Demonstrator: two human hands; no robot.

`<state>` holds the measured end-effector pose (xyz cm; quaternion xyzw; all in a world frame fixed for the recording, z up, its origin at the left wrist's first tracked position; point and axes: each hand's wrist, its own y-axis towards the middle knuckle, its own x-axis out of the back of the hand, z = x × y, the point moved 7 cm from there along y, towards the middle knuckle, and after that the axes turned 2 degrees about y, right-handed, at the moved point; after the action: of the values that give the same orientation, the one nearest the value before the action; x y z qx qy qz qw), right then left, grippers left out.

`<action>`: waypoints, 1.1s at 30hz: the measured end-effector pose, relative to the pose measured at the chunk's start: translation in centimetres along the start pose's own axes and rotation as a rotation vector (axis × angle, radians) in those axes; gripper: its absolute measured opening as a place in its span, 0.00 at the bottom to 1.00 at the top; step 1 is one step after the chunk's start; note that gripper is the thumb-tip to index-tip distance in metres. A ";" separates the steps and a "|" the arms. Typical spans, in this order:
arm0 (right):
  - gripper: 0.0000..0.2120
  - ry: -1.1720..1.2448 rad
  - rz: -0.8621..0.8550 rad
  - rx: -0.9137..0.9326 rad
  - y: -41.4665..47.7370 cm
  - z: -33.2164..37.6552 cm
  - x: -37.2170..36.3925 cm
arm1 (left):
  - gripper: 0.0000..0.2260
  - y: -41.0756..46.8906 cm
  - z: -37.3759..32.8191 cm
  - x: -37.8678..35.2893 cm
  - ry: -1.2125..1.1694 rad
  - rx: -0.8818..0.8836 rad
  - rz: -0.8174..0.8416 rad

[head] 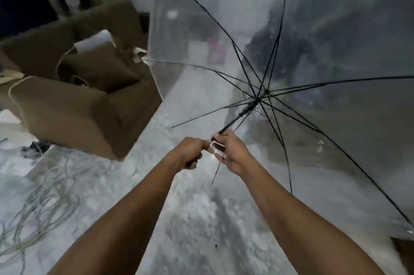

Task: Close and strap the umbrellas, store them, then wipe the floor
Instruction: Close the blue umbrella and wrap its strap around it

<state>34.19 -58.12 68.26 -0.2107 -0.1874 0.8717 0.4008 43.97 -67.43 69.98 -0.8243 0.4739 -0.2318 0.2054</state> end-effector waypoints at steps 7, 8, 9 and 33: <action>0.11 0.725 -0.229 0.316 -6.5 17.2 21.2 | 0.14 -0.3 -15.8 -12.3 0.394 -0.280 0.273; 0.16 0.786 -0.273 0.371 -8.0 19.0 24.3 | 0.14 -0.6 -17.5 -14.3 0.429 -0.304 0.316; 0.19 0.848 -0.324 0.414 -9.4 20.1 27.3 | 0.15 -0.9 -19.0 -16.4 0.451 -0.326 0.355; 0.10 1.149 -1.385 0.982 -39.3 15.2 41.2 | 0.15 -13.7 -25.3 -40.8 0.782 -0.630 1.255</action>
<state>26.39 -4.51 91.55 -0.2547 0.3298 0.1966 0.8875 20.69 -28.26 90.45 -0.2825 0.9296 -0.2005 -0.1255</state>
